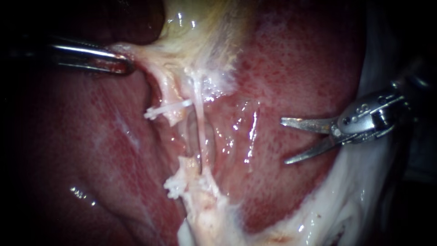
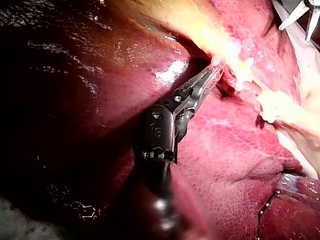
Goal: Go back from the cut left tube
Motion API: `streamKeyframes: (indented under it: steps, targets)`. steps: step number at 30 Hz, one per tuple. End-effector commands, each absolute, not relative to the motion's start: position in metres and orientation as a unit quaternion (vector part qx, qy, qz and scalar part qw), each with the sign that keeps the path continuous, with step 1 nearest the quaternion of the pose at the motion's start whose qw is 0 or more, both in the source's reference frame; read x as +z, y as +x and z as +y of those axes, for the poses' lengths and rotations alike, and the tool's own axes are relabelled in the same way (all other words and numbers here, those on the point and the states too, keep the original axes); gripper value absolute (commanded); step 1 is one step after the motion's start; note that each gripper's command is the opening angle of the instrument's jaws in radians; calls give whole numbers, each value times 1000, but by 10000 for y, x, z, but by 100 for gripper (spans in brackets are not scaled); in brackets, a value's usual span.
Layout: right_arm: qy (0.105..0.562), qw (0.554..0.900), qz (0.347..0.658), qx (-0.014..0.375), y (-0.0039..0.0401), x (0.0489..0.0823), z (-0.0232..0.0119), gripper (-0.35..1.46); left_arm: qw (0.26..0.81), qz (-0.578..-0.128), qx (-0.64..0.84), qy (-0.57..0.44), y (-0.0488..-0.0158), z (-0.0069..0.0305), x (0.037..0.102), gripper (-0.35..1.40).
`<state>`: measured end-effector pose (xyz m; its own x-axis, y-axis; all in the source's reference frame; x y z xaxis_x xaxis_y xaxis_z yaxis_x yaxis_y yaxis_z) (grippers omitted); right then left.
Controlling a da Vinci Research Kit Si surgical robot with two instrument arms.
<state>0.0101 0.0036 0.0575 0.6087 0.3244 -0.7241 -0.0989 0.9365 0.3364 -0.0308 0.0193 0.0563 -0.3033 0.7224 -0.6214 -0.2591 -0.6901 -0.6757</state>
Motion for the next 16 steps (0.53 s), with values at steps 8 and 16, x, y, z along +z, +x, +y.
streamKeyframes:
  steps: [8, 16]
  targets:
    - [133, 887, 426, 119, 98, 573, 37, 143, 315, -240, 775, -492, -319, 185, 576, -35]
    - [134, 887, 426, 119, 97, 572, 38, 143, 315, -241, 775, -492, -318, 186, 575, -35]
